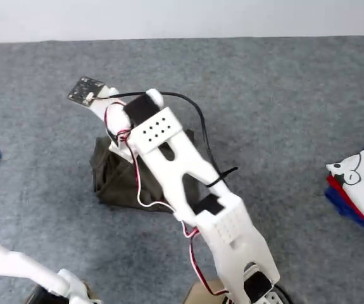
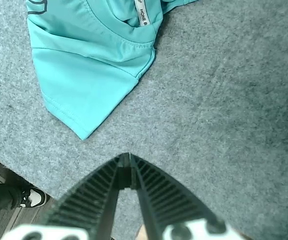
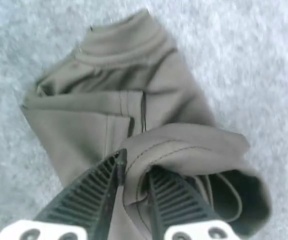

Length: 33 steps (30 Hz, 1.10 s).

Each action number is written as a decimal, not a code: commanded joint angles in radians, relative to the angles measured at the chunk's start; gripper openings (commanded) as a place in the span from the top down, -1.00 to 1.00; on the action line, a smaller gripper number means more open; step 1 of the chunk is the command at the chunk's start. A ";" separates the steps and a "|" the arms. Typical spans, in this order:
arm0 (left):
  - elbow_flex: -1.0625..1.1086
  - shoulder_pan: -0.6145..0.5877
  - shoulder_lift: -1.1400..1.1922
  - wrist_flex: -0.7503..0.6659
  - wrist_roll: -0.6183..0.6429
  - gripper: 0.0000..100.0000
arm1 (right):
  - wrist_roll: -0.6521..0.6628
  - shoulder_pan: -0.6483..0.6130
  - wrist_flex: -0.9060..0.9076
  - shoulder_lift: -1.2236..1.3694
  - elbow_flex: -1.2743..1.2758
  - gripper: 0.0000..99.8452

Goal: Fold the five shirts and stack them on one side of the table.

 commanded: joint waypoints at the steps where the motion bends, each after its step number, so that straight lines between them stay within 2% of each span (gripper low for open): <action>1: -0.030 0.009 -0.021 0.002 -0.009 0.98 | -0.009 -0.018 0.025 0.058 -0.180 0.98; 7: -0.027 0.009 -0.021 -0.011 -0.009 0.98 | 0.003 -0.045 0.013 0.153 -0.275 0.98; 16: 0.035 0.008 -0.029 -0.043 -0.009 0.98 | 0.091 -0.074 -0.061 0.196 -0.273 0.97; 26: 0.035 0.008 -0.029 -0.046 -0.009 0.98 | 0.140 -0.099 -0.154 0.231 -0.278 0.61; 33: 0.035 0.008 -0.028 -0.048 -0.009 0.98 | 0.140 -0.107 -0.137 0.216 -0.302 0.60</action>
